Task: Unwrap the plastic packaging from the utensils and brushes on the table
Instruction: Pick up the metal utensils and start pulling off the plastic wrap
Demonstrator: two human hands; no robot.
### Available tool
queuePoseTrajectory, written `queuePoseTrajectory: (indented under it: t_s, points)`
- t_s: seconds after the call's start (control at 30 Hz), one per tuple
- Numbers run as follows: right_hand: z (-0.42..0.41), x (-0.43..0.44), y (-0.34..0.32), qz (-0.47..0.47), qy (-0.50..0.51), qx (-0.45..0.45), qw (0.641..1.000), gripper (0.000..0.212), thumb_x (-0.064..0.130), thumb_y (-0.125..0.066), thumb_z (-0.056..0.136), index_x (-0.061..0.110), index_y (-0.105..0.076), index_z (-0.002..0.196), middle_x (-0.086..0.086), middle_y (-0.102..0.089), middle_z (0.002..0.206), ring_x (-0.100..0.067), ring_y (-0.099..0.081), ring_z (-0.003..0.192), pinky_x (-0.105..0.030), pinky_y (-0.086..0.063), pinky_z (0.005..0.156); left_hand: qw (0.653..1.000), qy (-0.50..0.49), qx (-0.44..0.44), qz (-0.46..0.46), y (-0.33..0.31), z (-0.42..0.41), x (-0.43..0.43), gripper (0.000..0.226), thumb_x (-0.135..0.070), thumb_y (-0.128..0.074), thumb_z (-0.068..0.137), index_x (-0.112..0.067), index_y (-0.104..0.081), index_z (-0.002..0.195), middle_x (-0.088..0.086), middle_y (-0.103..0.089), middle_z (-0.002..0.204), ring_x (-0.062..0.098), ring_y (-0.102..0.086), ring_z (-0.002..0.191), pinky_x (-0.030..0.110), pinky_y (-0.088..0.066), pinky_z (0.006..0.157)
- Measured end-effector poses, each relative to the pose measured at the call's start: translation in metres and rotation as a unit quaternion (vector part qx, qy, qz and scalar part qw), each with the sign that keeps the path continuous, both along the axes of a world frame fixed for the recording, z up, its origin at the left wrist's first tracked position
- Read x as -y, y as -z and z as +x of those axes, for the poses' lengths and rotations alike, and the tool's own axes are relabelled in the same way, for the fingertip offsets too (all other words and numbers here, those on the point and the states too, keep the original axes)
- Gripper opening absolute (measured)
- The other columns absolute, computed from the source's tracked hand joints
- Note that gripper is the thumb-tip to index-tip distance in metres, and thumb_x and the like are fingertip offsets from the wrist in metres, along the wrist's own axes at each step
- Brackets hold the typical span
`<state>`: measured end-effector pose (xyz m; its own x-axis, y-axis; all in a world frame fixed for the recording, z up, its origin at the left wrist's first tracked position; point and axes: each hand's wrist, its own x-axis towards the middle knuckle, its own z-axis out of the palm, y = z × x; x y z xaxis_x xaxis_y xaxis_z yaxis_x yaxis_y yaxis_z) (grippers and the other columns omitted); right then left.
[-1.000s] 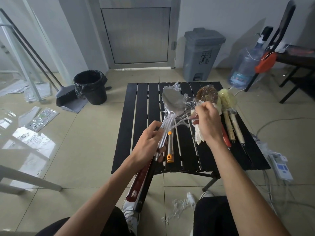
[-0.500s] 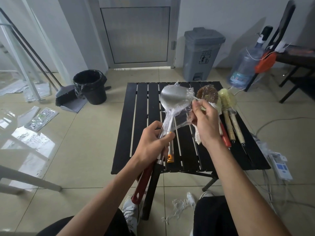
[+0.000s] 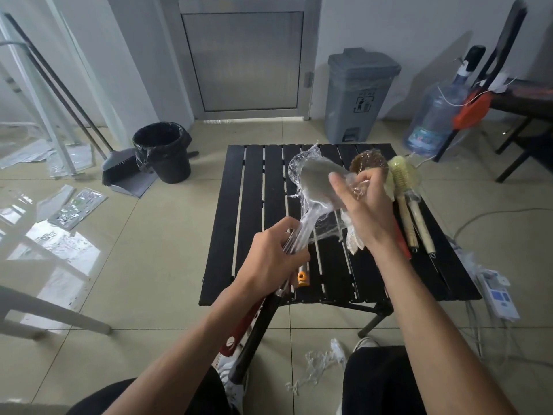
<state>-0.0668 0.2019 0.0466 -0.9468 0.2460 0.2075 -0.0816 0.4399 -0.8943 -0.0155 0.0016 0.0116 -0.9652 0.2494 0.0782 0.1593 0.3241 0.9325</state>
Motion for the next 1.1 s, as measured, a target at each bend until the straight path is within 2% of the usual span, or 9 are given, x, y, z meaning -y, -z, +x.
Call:
queuePoseTrajectory:
  t_s: [0.1, 0.23, 0.37, 0.5, 0.63, 0.73, 0.93, 1.03, 1.1]
  points:
    - [-0.005, -0.006, 0.006, 0.114, 0.044, -0.039, 0.992, 0.039, 0.05, -0.061, 0.1, 0.013, -0.053, 0.096, 0.01, -0.059, 0.077, -0.003, -0.057, 0.067, -0.026, -0.043, 0.055, 1.0, 0.013, -0.011, -0.025, 0.002, 0.002, 0.0, 0.027, -0.004, -0.072, 0.09, -0.021, -0.062, 0.108, -0.002, -0.073, 0.075, 0.017, -0.069, 0.044, 0.025, -0.054, 0.043]
    - [-0.009, -0.021, 0.011, 0.171, 0.085, -0.066, 0.979, 0.027, 0.029, -0.049, 0.109, 0.014, -0.052, 0.088, 0.012, -0.054, 0.067, 0.001, -0.054, 0.055, -0.012, -0.035, 0.041, 0.998, 0.003, -0.026, -0.049, 0.003, 0.003, 0.002, 0.027, -0.004, -0.071, 0.088, -0.022, -0.062, 0.106, -0.016, -0.071, 0.071, 0.01, -0.063, 0.04, 0.02, -0.049, 0.041]
    - [-0.009, -0.037, 0.009, 0.07, 0.112, -0.11, 0.985, 0.023, 0.027, -0.052, 0.109, 0.016, -0.053, 0.088, 0.005, -0.065, 0.069, 0.003, -0.066, 0.056, -0.006, -0.043, 0.045, 1.0, -0.004, -0.02, -0.001, -0.001, 0.001, 0.008, 0.022, -0.011, -0.073, 0.093, -0.02, -0.063, 0.11, 0.002, -0.076, 0.079, 0.018, -0.069, 0.043, 0.021, -0.051, 0.04]
    - [-0.011, -0.032, 0.012, -0.108, 0.086, -0.065, 0.988, 0.028, 0.037, -0.054, 0.107, 0.011, -0.059, 0.096, 0.002, -0.07, 0.074, -0.005, -0.07, 0.062, -0.027, -0.06, 0.058, 0.999, 0.01, -0.016, 0.041, -0.002, 0.002, 0.007, 0.02, -0.012, -0.069, 0.096, -0.015, -0.064, 0.115, 0.009, -0.074, 0.076, 0.021, -0.068, 0.044, 0.025, -0.052, 0.043]
    - [-0.008, -0.021, 0.01, -0.378, -0.068, 0.078, 0.92, 0.062, 0.071, -0.061, 0.086, 0.014, -0.064, 0.111, -0.005, -0.075, 0.093, -0.023, -0.074, 0.087, -0.04, -0.061, 0.076, 0.996, -0.007, -0.005, 0.088, -0.002, 0.001, 0.004, 0.014, -0.015, -0.067, 0.097, -0.014, -0.064, 0.111, 0.006, -0.072, 0.072, 0.022, -0.065, 0.043, 0.031, -0.052, 0.043]
    - [0.0, -0.005, 0.014, -0.34, -0.203, 0.149, 0.906, 0.067, 0.073, -0.066, 0.079, 0.013, -0.068, 0.106, -0.007, -0.074, 0.097, -0.021, -0.072, 0.089, -0.031, -0.059, 0.073, 0.993, -0.015, 0.001, 0.115, -0.003, -0.001, -0.001, 0.015, -0.014, -0.066, 0.096, -0.012, -0.065, 0.111, 0.003, -0.07, 0.068, 0.021, -0.063, 0.042, 0.033, -0.052, 0.041]
    - [0.01, 0.023, 0.018, -0.25, -0.267, 0.098, 0.925, 0.022, 0.036, -0.078, 0.085, 0.016, -0.075, 0.093, -0.001, -0.076, 0.089, -0.013, -0.072, 0.084, -0.024, -0.054, 0.072, 0.982, -0.011, 0.025, 0.186, -0.003, 0.0, -0.007, 0.016, -0.02, -0.064, 0.103, -0.004, -0.064, 0.104, 0.005, -0.061, 0.06, 0.024, -0.059, 0.043, 0.038, -0.055, 0.043]
    - [0.009, 0.018, 0.015, -0.238, -0.272, 0.061, 0.931, 0.003, 0.025, -0.075, 0.093, 0.027, -0.077, 0.092, -0.002, -0.078, 0.097, -0.017, -0.073, 0.09, -0.027, -0.057, 0.077, 0.978, 0.002, 0.049, 0.205, -0.005, -0.003, -0.002, 0.018, -0.018, -0.055, 0.107, -0.003, -0.064, 0.106, 0.011, -0.072, 0.079, 0.024, -0.066, 0.057, 0.037, -0.059, 0.058]
    - [0.007, 0.013, 0.013, -0.224, -0.244, 0.045, 0.943, 0.013, 0.018, -0.071, 0.096, 0.024, -0.073, 0.085, -0.004, -0.077, 0.091, -0.016, -0.073, 0.087, -0.025, -0.056, 0.077, 0.978, 0.021, 0.058, 0.198, -0.006, -0.005, 0.003, 0.025, -0.02, -0.047, 0.111, -0.002, -0.063, 0.116, 0.016, -0.077, 0.093, 0.024, -0.068, 0.067, 0.037, -0.06, 0.068]
